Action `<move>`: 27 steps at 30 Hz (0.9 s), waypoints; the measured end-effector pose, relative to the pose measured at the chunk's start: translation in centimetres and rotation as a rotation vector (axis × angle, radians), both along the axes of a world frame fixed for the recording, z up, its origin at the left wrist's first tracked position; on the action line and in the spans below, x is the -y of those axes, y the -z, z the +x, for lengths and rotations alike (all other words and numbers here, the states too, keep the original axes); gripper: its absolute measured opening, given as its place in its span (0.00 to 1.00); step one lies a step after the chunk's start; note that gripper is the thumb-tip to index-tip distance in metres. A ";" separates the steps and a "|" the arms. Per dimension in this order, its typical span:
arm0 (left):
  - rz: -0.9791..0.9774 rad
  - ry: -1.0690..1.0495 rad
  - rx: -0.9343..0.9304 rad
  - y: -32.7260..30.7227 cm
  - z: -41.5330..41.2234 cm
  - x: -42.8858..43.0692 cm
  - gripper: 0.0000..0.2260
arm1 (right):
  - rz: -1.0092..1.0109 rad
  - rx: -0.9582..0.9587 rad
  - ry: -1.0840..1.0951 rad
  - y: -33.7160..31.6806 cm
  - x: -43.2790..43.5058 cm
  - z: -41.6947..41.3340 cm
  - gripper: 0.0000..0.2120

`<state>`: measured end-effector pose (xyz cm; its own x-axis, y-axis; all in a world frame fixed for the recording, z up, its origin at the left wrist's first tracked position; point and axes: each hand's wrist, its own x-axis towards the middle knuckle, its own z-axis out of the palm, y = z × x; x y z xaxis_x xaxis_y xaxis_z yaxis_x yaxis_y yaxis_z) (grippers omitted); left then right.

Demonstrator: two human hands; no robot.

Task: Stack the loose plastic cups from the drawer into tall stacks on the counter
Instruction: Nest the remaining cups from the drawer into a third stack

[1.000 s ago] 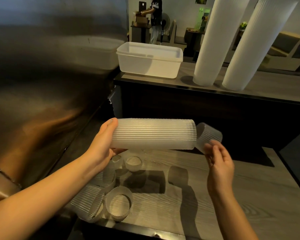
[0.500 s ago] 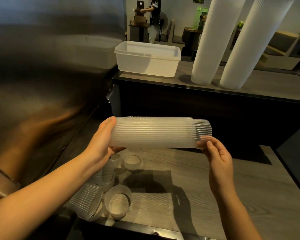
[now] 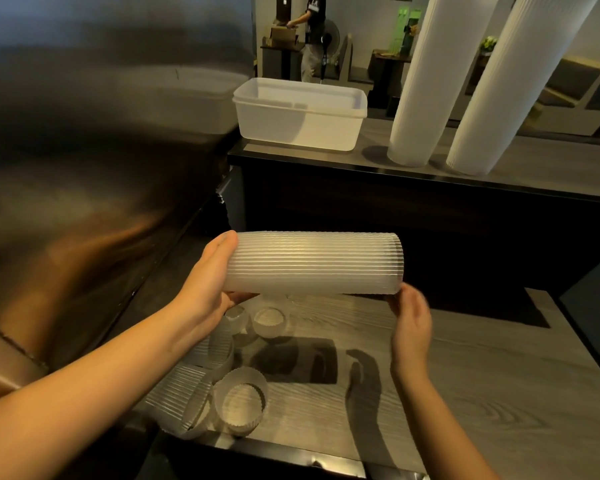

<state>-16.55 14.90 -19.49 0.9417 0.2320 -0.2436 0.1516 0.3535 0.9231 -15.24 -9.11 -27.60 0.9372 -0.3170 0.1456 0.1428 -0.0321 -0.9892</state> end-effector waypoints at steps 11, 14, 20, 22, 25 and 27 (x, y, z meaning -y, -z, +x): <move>0.004 -0.012 -0.023 -0.2 0.0 0.1 0.17 | -1.186 -0.066 -0.719 3.8 -9.5 2.2 0.22; 0.009 -0.019 -0.023 -0.2 0.1 0.1 0.17 | -1.360 -0.078 -0.713 3.1 -10.4 2.9 0.19; 0.003 -0.021 -0.028 -0.2 0.2 0.1 0.16 | -1.404 -0.179 -0.704 3.3 -10.4 3.1 0.16; -0.007 -0.020 -0.027 -0.2 0.2 0.0 0.16 | -1.391 -0.170 -0.714 3.2 -9.9 2.9 0.15; -0.008 -0.021 -0.027 -0.3 0.2 0.0 0.17 | -0.992 -0.168 -0.603 3.8 -8.3 2.0 0.12; -0.009 -0.024 -0.035 -0.2 0.2 -0.1 0.17 | -0.599 -0.168 -0.459 3.6 -7.1 1.3 0.08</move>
<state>-16.33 15.00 -19.29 0.9268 0.2524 -0.2781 0.1747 0.3659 0.9141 -13.98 -1.99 -31.17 0.9804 0.1965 0.0139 0.1205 -0.5425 -0.8314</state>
